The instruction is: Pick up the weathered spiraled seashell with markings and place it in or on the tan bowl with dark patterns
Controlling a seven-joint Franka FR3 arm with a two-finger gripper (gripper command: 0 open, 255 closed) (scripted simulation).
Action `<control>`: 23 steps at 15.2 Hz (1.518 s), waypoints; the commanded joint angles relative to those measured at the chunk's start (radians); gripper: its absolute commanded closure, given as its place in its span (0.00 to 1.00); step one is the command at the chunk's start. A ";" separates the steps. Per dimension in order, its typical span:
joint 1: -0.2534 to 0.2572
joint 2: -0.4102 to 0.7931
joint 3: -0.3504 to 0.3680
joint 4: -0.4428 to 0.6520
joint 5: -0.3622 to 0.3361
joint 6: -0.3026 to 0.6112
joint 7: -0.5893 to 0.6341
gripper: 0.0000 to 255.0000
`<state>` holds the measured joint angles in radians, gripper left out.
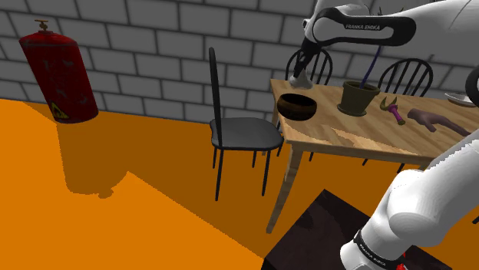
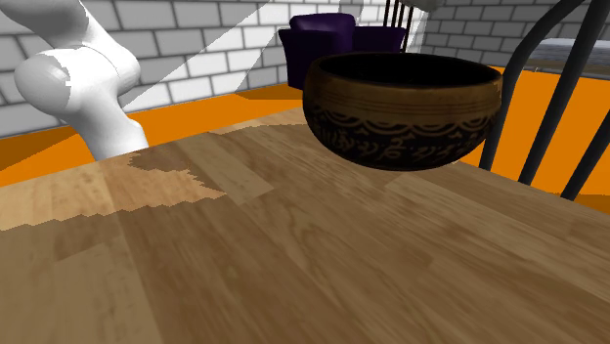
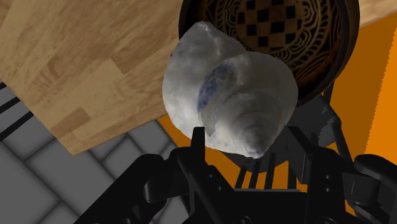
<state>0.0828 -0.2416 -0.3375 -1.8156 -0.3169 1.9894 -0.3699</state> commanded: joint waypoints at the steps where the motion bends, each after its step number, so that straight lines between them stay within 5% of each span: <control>1: -0.001 -0.005 0.000 -0.029 -0.005 0.025 0.008 1.00; 10: -0.009 -0.020 -0.005 -0.162 -0.028 0.139 0.041 1.00; 18: -0.009 -0.020 -0.005 -0.162 -0.028 0.139 0.041 1.00; 19: -0.009 -0.020 -0.005 -0.162 -0.028 0.139 0.041 0.00; 23: -0.009 -0.020 -0.005 -0.162 -0.028 0.140 0.041 0.00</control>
<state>0.0741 -0.2620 -0.3421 -1.9780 -0.3449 2.1289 -0.3290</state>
